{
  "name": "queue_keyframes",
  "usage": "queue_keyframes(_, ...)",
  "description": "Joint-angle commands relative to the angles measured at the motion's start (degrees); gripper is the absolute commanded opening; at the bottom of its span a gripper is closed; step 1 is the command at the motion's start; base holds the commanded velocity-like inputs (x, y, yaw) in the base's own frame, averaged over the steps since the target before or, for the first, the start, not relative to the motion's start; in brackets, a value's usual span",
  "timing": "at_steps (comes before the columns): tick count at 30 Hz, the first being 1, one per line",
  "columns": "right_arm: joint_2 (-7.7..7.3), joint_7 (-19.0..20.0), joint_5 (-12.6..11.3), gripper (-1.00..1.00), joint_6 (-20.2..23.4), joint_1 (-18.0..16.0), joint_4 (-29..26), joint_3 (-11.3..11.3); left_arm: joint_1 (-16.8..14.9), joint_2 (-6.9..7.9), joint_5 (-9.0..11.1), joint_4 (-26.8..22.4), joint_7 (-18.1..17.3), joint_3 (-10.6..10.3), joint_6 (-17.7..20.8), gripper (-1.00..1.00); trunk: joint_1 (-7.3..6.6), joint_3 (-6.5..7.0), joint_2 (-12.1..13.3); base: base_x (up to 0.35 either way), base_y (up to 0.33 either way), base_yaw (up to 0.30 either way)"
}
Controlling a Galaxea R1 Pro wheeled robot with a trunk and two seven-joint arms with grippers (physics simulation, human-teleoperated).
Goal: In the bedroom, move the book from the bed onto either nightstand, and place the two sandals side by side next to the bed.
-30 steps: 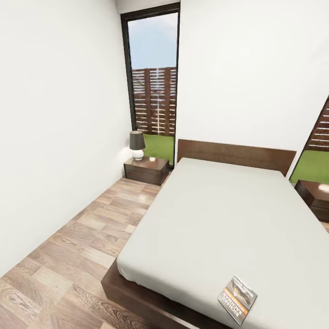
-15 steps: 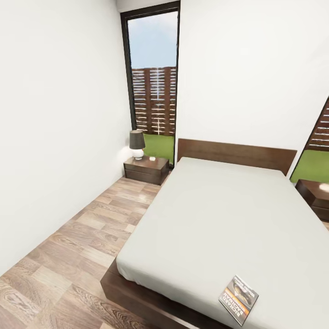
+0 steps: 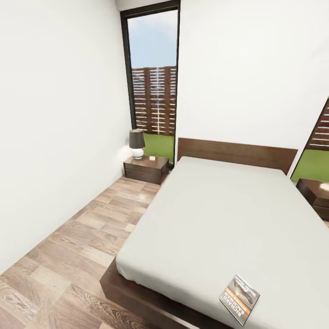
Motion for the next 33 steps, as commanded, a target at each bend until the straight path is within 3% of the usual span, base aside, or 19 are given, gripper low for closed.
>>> queue_keyframes(1, -0.15, 0.14, 0.61, 1.0, -0.55, -0.04, 0.16, -0.43, -0.03, 0.01, 0.34, -0.01, 0.22, -0.49, -0.14, 1.0, 0.23, -0.26, -0.47, 0.0, 0.0, 0.0)
queue_keyframes(11, -1.38, -1.32, 0.61, 1.0, -3.34, 0.04, 3.23, -1.1, -0.03, 0.01, 0.38, -0.01, 0.22, -0.47, -0.14, 1.0, 2.43, -2.05, -4.48, 0.0, 0.0, 0.0)
queue_keyframes(20, -1.46, -5.35, 0.71, 1.0, -4.45, 0.05, 3.9, -3.52, -0.03, 0.0, 0.38, -0.01, 0.22, -0.45, -0.14, 1.0, 4.41, -3.67, -8.09, 0.0, 0.0, 0.0)
queue_keyframes(33, -1.51, -6.47, 0.77, 1.0, -4.68, 0.06, 4.38, -4.12, -0.03, 0.01, 0.38, -0.01, 0.22, -0.44, -0.14, 1.0, 7.26, -6.0, -13.3, 0.0, 0.0, 0.0)
